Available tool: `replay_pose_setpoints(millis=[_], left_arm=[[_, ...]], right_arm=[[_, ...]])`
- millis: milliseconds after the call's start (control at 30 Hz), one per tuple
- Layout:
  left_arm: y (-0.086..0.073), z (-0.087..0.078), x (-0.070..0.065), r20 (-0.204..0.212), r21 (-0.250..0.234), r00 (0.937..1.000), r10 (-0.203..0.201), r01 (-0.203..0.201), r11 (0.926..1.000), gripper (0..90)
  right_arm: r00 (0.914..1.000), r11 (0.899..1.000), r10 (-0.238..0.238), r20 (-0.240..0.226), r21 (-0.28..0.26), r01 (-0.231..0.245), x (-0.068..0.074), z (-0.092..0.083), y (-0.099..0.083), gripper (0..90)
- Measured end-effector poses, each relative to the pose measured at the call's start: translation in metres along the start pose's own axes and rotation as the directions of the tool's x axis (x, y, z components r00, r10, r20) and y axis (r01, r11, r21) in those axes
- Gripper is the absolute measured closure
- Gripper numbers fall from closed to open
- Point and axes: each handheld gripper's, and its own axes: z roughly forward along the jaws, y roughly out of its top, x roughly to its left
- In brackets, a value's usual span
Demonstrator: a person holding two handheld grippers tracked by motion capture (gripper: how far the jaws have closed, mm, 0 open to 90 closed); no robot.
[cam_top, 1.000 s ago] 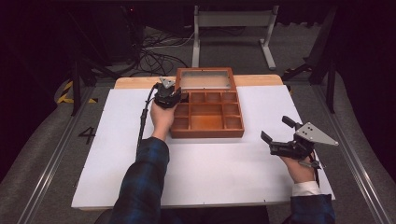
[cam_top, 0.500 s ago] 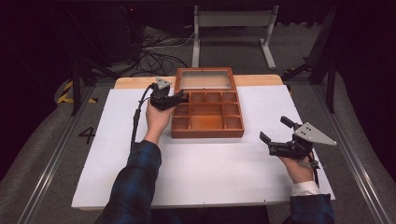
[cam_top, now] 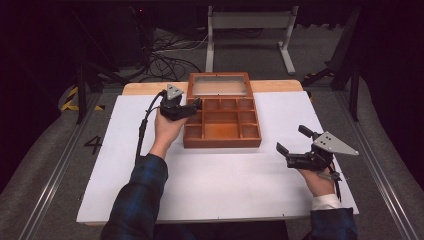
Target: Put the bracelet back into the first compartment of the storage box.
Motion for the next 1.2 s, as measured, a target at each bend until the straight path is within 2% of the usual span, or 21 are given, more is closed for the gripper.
replay_pose_setpoints(millis=[33, 167, 367, 433, 700, 833, 1200], left_arm=[[-0.001, -0.002, -0.001, 0.006, -0.002, 1.0000, -0.008, 0.008, 1.0000, 20.6], [-0.003, -0.008, -0.004, 0.021, -0.020, 0.9998, 0.005, -0.005, 0.9998, 17.6], [-0.004, -0.017, -0.007, 0.024, -0.047, 0.9995, 0.018, -0.017, 0.9988, 15.2], [-0.004, -0.021, -0.008, 0.031, -0.059, 0.9995, 0.008, -0.007, 0.9983, 14.5], [-0.008, -0.029, -0.013, 0.041, -0.084, 0.9990, 0.019, -0.016, 0.9963, 11.3], [-0.010, -0.034, -0.016, 0.053, -0.101, 0.9986, 0.005, 0.000, 0.9949, 10.7], [-0.010, -0.052, -0.015, 0.069, -0.154, 0.9976, -0.007, 0.018, 0.9878, 8.9]], right_arm=[[1.0000, 1.000, -0.001, -0.001, 0.002, 0.001, 0.000, 0.000, 0.000, 0.2], [1.0000, 1.000, 0.002, -0.004, -0.001, -0.002, 0.000, 0.000, 0.000, 0.0], [1.0000, 1.000, 0.010, 0.000, -0.005, -0.010, -0.001, 0.000, -0.001, 0.0], [0.9999, 1.000, 0.014, -0.004, 0.000, -0.014, 0.000, 0.001, -0.001, 0.0], [0.9969, 0.997, 0.071, -0.033, -0.024, -0.072, -0.003, 0.001, -0.002, 0.0], [0.9955, 0.995, 0.087, -0.037, -0.037, -0.088, -0.005, -0.001, -0.003, 0.0], [0.9956, 0.996, 0.079, -0.050, -0.031, -0.081, -0.004, 0.002, -0.004, 0.0]])
